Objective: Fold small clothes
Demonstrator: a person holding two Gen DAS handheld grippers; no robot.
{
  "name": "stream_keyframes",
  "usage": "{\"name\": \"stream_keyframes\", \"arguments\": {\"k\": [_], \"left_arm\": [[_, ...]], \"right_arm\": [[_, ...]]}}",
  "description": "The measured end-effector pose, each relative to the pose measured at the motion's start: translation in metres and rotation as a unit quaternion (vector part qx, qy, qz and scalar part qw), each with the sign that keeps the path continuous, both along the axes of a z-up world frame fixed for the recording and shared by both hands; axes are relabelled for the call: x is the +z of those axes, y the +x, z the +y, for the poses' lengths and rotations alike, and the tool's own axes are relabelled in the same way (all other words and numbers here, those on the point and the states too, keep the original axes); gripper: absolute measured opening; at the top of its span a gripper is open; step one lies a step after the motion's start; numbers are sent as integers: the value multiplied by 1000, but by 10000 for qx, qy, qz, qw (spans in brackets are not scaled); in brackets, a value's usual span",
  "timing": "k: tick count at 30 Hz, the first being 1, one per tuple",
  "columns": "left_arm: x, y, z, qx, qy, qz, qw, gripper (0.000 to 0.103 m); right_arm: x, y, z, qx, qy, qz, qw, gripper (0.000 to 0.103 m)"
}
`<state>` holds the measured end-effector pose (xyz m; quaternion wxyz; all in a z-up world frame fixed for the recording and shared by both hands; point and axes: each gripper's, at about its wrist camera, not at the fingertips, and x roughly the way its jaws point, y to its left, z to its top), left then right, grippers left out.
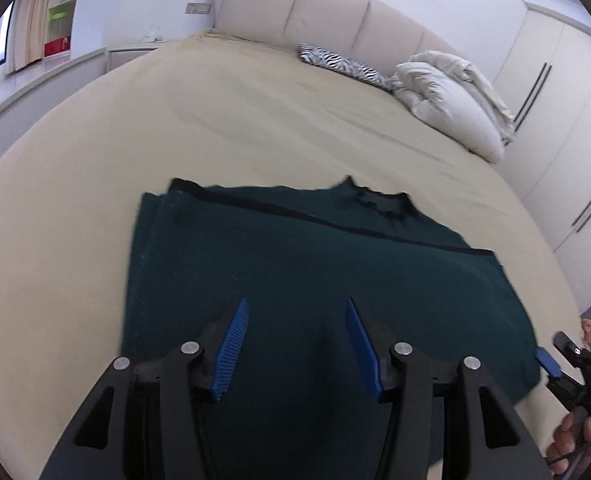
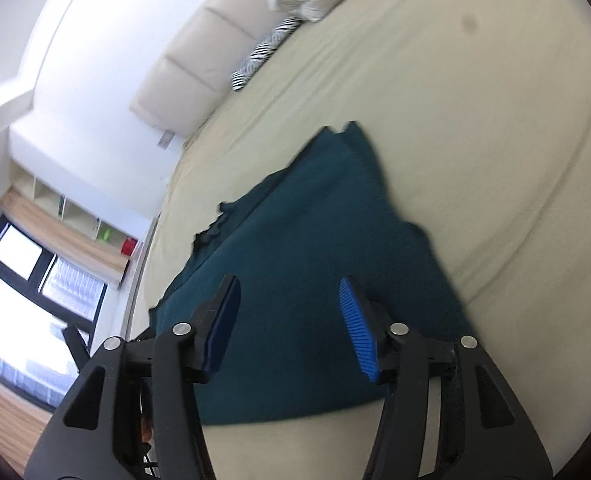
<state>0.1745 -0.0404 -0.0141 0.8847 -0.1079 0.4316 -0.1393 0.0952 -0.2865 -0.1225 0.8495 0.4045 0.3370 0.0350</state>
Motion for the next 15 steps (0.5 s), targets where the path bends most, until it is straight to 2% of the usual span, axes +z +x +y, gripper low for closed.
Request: {"name": "stream_keyframes", "arguments": {"k": [3,6,8,11,13,15], "left_arm": [[-4,-28,-24,-469,-369,145,9981,53],[-25,-38,-32,-588,-375,440,9966,53],[-36,-40,-21,-493,-537,529,9959,46],[-40,-39,1,-433,-846,608,9936,39],[-42,-42,15,-424,-1053,662,9913,39],[-42,-48,33,-432,-1167,655,9901,39]], "right_arm": [[15,-11,10,434,309,-81,9985,61],[5,-1,31,769,1041,66,9916,65],[-6,9,51,1131,1488,190,9822,65],[-28,21,81,1656,1588,472,9722,65],[-47,25,81,1568,1697,719,9703,63],[-58,23,69,1472,2067,555,9657,57]]}}
